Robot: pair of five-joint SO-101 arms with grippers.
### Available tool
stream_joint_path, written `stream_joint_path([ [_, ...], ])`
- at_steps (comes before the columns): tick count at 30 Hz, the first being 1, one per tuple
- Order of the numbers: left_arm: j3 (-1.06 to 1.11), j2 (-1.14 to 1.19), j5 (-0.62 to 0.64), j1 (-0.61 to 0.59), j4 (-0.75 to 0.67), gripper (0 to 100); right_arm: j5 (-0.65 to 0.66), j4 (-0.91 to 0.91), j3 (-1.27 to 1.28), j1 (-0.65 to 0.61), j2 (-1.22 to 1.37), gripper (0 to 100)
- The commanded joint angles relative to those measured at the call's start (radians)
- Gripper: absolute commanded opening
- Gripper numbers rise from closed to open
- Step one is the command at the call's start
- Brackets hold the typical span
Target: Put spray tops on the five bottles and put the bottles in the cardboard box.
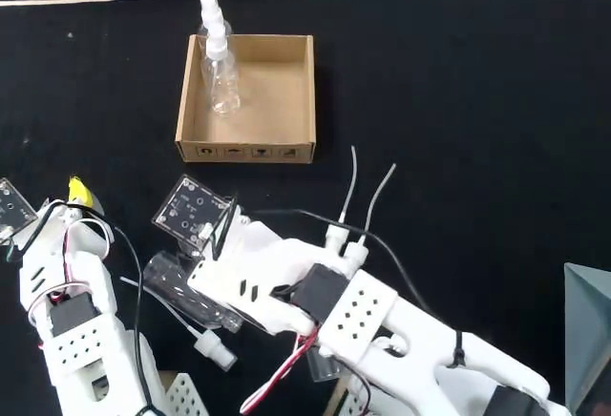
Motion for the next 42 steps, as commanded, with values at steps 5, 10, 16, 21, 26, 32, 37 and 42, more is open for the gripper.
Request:
stream_joint_path([
  [5, -0.007, -0.015, 0.005, -0.001, -0.023, 15, 0.008, -0.097, 0.025, -0.021, -0.03, 24.0],
  [10, -0.007, -0.015, 0.005, -0.001, -0.023, 15, 0.008, -0.097, -0.015, -0.02, 0.064, 24.0],
  [16, -0.007, -0.015, 0.005, -0.001, -0.023, 15, 0.008, -0.094, -0.07, -0.02, 0.156, 24.0],
  [21, -0.007, -0.015, 0.005, -0.001, -0.023, 15, 0.008, -0.098, -0.071, -0.015, 0.159, 24.0],
  [26, -0.007, -0.015, 0.005, -0.001, -0.023, 15, 0.008, -0.137, -0.065, 0.026, 0.165, 24.0],
  [32, -0.007, -0.015, 0.005, 0.001, -0.023, 15, 0.008, -0.147, -0.065, 0.025, 0.166, 23.9],
  [37, -0.007, -0.015, 0.005, 0.001, -0.023, 15, 0.008, -0.147, -0.065, 0.026, 0.17, 23.8],
  [42, -0.007, -0.015, 0.005, 0.001, -0.023, 15, 0.008, -0.147, -0.081, 0.029, 0.236, 24.0],
])
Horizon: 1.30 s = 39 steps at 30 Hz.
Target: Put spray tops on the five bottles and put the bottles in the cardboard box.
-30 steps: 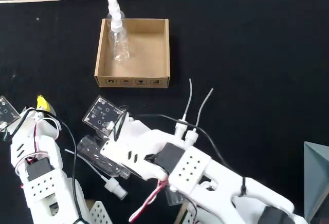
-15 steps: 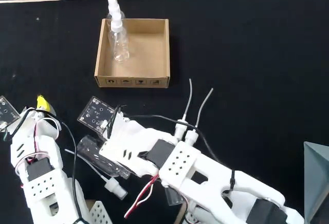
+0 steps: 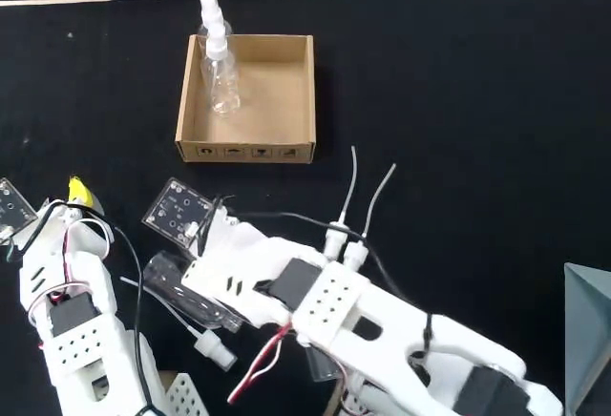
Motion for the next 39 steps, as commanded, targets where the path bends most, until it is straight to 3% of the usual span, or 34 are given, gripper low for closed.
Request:
stream_joint_path([
  [1, -0.007, -0.015, 0.005, 0.001, -0.023, 15, 0.008, -0.021, -0.097, 0.029, 0.036, 24.0],
  [17, -0.007, -0.015, 0.003, 0.001, -0.021, 15, 0.006, -0.026, -0.096, 0.029, 0.045, 23.4],
  [28, -0.007, -0.015, 0.003, 0.001, -0.021, 15, 0.006, -0.023, -0.096, 0.077, 0.038, 4.9],
  [39, -0.007, -0.015, 0.003, 0.001, -0.023, 15, 0.041, 0.083, -0.104, 0.092, -0.105, 4.1],
])
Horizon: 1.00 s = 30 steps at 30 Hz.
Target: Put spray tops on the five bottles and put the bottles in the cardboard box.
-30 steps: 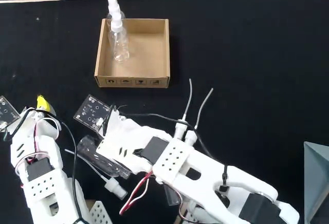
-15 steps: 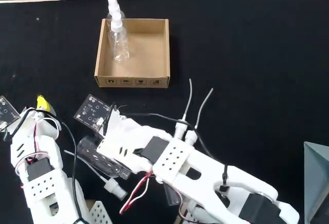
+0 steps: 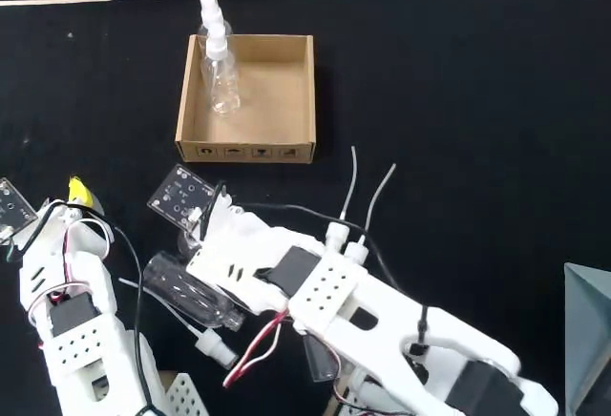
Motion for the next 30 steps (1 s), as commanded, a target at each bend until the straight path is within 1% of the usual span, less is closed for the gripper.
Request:
stream_joint_path([
  [1, -0.007, -0.015, 0.003, 0.001, -0.023, 15, 0.048, 0.052, -0.07, 0.049, -0.125, 4.1],
  [7, -0.007, -0.015, 0.003, 0.001, -0.023, 15, 0.058, 0.094, -0.07, 0.104, -0.217, 3.9],
  [15, -0.016, -0.015, 0.003, 0.002, -0.017, 15, 0.055, 0.095, -0.068, 0.176, -0.272, 3.9],
  [16, -0.018, -0.015, -0.008, 0.002, -0.017, 15, 0.057, 0.098, -0.068, 0.183, -0.285, 3.9],
  [18, -0.033, -0.014, -0.071, 0.004, -0.014, 15, 0.058, 0.124, -0.073, 0.199, -0.317, 3.9],
  [21, -0.084, -0.014, -0.112, 0.005, 0.069, 15, 0.063, 0.189, -0.107, 0.238, -0.384, 4.0],
  [25, -0.185, -0.005, -0.115, 0.067, 0.23, 15, 0.135, 0.295, -0.171, 0.288, -0.433, 4.0],
  [27, -0.232, -0.005, -0.117, 0.093, 0.295, 15, 0.146, 0.339, -0.188, 0.315, -0.44, 3.9],
  [30, -0.289, -0.005, -0.167, 0.111, 0.364, 15, 0.15, 0.396, -0.197, 0.364, -0.441, 3.9],
])
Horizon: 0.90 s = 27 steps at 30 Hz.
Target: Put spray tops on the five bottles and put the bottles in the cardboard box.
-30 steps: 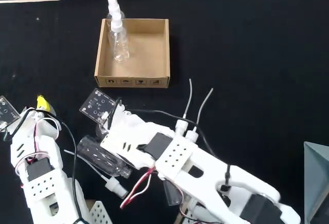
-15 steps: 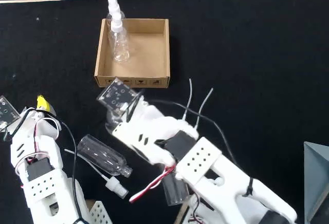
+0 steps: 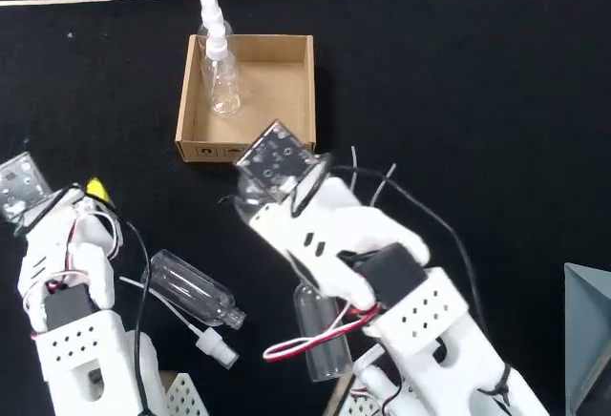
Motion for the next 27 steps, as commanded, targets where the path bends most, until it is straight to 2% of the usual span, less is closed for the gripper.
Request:
stream_joint_path([
  [1, -0.145, -0.005, -0.068, 0.038, 0.1, 15, 0.015, 0.06, -0.077, 0.078, -0.039, 3.9],
  [9, -0.248, -0.003, -0.146, 0.038, 0.242, 15, 0.017, 0.153, -0.077, 0.175, -0.039, 3.9],
  [17, -0.36, -0.003, -0.284, 0.044, 0.39, 14, 0.112, 0.295, -0.111, 0.276, -0.039, 3.8],
  [27, -0.397, -0.003, -0.459, 0.17, 0.535, 14, 0.236, 0.459, -0.186, 0.446, -0.039, 3.8],
])
